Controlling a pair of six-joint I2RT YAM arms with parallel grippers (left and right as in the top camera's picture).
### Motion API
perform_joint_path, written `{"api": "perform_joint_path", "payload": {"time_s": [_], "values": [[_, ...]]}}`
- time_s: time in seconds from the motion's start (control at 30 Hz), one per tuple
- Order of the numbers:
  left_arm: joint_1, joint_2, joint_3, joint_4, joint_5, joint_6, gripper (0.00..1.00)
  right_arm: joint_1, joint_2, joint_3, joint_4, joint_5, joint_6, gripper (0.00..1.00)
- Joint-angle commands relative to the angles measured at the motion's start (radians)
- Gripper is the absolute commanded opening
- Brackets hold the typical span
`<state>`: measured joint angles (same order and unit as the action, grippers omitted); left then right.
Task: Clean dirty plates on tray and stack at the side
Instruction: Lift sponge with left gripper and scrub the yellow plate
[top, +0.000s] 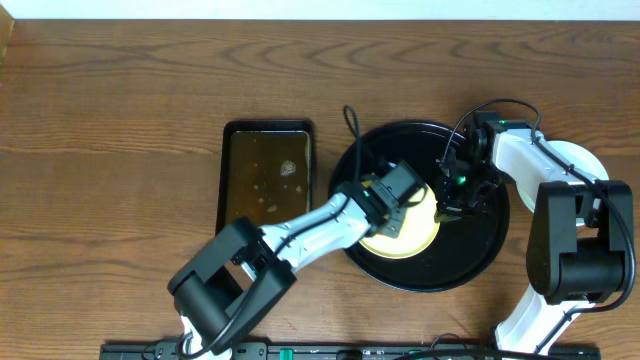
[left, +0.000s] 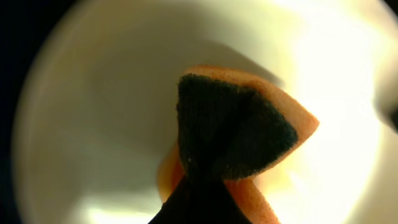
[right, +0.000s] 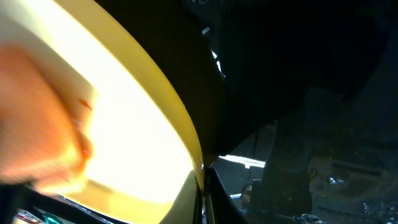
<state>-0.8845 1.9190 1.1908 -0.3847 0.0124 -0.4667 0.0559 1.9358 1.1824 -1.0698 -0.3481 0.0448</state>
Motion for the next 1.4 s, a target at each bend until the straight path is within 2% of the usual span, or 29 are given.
{"api": "perform_joint_path", "payload": {"time_s": [0.0,0.13,0.37,0.63,0.83,1.03,1.23,1.37], "values": [[0.055,0.003,0.006,-0.039,-0.091,0.033,0.08,0.006,-0.027,-0.003,-0.003,0.001,0.009,0.01],[0.058,-0.083,0.022,-0.090,-0.076,0.093,0.08,0.006,-0.027,-0.003,-0.003,0.004,0.009,0.01],[0.058,-0.214,0.022,-0.049,-0.046,0.088,0.08,0.006,-0.027,-0.003,-0.005,0.004,0.006,0.01],[0.050,-0.135,0.015,0.045,0.045,-0.016,0.08,0.006,-0.027,-0.003,-0.012,0.004,0.006,0.01],[0.041,-0.053,0.015,0.151,0.175,-0.047,0.08,0.006,-0.027,-0.003,-0.014,0.004,0.006,0.01],[0.038,0.005,0.015,0.204,0.240,-0.090,0.08,0.006,-0.027,-0.003,-0.014,0.004,0.006,0.01],[0.035,0.042,0.011,0.187,0.227,-0.089,0.08,0.006,-0.027,-0.003,-0.014,0.004,0.006,0.01],[0.035,0.049,0.011,0.107,0.122,-0.060,0.08,0.006,-0.027,-0.003,-0.014,0.004,0.006,0.01]]}}
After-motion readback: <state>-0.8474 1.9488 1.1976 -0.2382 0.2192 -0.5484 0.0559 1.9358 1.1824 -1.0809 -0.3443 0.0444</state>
